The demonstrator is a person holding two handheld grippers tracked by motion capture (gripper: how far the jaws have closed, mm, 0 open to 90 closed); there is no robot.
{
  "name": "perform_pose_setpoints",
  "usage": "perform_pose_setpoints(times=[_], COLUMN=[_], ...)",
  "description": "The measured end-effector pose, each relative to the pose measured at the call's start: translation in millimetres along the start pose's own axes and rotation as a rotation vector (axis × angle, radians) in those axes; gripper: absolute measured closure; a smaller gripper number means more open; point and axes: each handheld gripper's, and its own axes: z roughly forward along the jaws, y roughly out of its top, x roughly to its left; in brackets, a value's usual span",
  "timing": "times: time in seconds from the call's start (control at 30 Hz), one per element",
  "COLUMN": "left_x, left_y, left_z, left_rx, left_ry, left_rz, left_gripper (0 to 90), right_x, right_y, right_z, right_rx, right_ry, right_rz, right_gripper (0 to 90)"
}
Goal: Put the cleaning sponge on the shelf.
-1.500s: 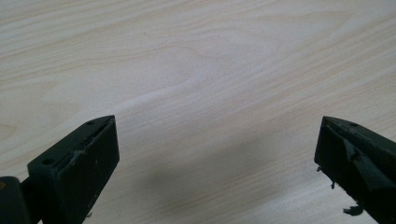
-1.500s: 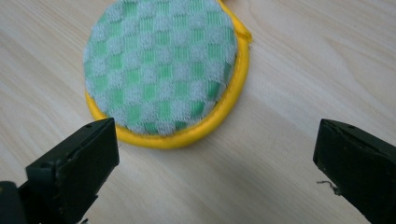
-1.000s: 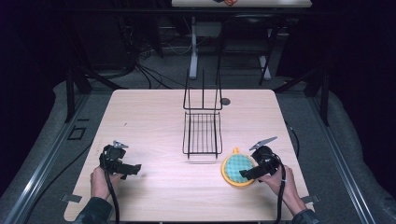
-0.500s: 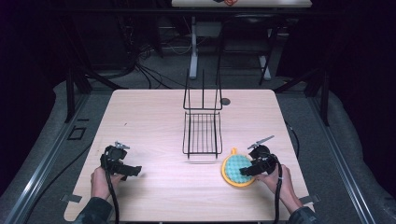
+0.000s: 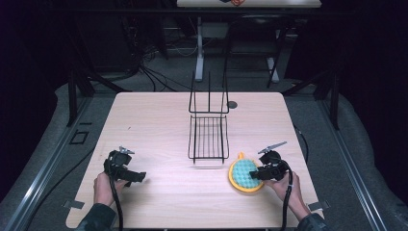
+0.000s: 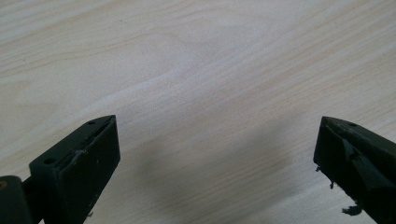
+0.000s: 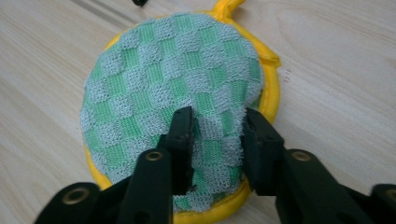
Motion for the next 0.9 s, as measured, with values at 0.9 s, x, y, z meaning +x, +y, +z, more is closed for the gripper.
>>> perform_pose_setpoints(times=[0.9], left_x=[0.7], left_y=[0.0], left_z=[-0.8], left_rx=[-0.009], left_ry=[0.003], left_rz=[0.002], left_gripper=[0.7], right_x=[10.3], right_y=[5.0], right_z=[-33.1], right_rx=[-0.143], right_ry=[-0.011], right_rz=[-0.054], right_gripper=[86.6])
